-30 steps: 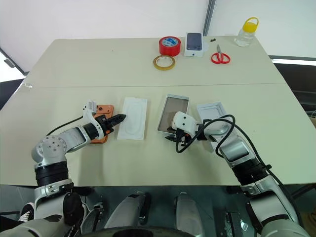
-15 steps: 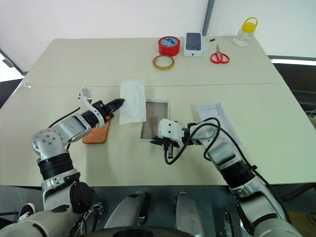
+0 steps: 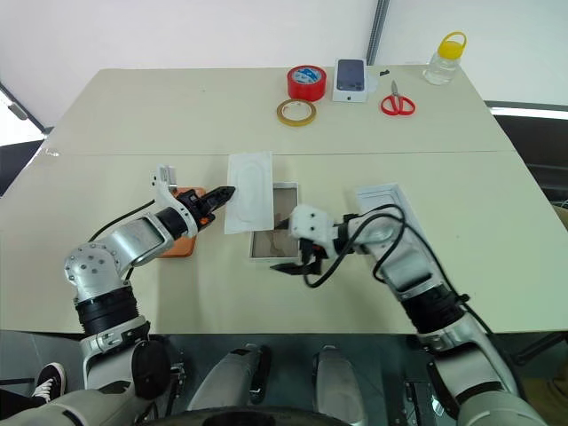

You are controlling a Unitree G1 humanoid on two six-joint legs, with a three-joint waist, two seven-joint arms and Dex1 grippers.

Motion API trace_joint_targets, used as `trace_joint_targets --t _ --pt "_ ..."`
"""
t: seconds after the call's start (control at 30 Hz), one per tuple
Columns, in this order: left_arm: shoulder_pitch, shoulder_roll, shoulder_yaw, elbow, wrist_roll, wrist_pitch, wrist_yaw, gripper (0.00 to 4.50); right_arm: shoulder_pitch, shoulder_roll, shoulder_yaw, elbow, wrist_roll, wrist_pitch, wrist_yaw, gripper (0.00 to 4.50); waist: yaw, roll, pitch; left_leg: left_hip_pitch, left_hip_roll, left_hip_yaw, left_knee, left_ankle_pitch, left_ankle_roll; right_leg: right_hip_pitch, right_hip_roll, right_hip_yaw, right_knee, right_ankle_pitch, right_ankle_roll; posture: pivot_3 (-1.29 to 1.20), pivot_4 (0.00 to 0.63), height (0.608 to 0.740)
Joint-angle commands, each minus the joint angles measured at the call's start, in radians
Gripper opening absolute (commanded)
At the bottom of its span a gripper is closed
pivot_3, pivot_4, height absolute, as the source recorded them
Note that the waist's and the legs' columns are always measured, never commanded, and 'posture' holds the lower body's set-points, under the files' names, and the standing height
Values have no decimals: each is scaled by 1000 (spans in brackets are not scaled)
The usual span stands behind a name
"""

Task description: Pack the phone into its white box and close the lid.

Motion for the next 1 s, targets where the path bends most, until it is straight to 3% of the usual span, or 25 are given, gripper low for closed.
trace_joint_targets --t 0.03,0.23,0.83,0.87,0.93,1.0 --pt "6 -16 -44 -39 -18 -23 -3 0 28 -68 -105 -1 29 -23 -3 4076 0 0 0 0 0 0 0 0 0 0 0 0 0 0 0 0 150 740" --pt "22 -42 -111 -18 9 -47 -6 0 28 -104 -188 111 13 -90 -65 4076 -7 0 0 0 1 1 0 0 0 0 0 1 0 0 0 0 150 740" --pt "72 -48 -160 -48 22 -92 14 0 -8 -57 -170 195 -20 -180 -118 4076 -4 0 0 0 1 1 0 0 0 0 1 1 1 0 0 0 150 740" --pt "74 -48 -158 -57 15 -99 15 632 -12 -56 -171 202 -20 -183 -117 4144 -4 0 0 0 1 1 0 0 0 -1 1 1 1 0 0 0 150 740" --pt "76 -45 -156 -68 8 -101 23 1401 -19 -56 -172 216 -23 -190 -114 4144 -3 0 0 0 1 1 0 0 0 0 1 1 1 0 0 0 150 740" --pt "79 -35 -166 -71 7 -88 19 2467 -27 -52 -169 228 -27 -197 -114 4144 -2 0 0 0 1 1 0 0 0 0 1 1 1 0 0 0 150 740"
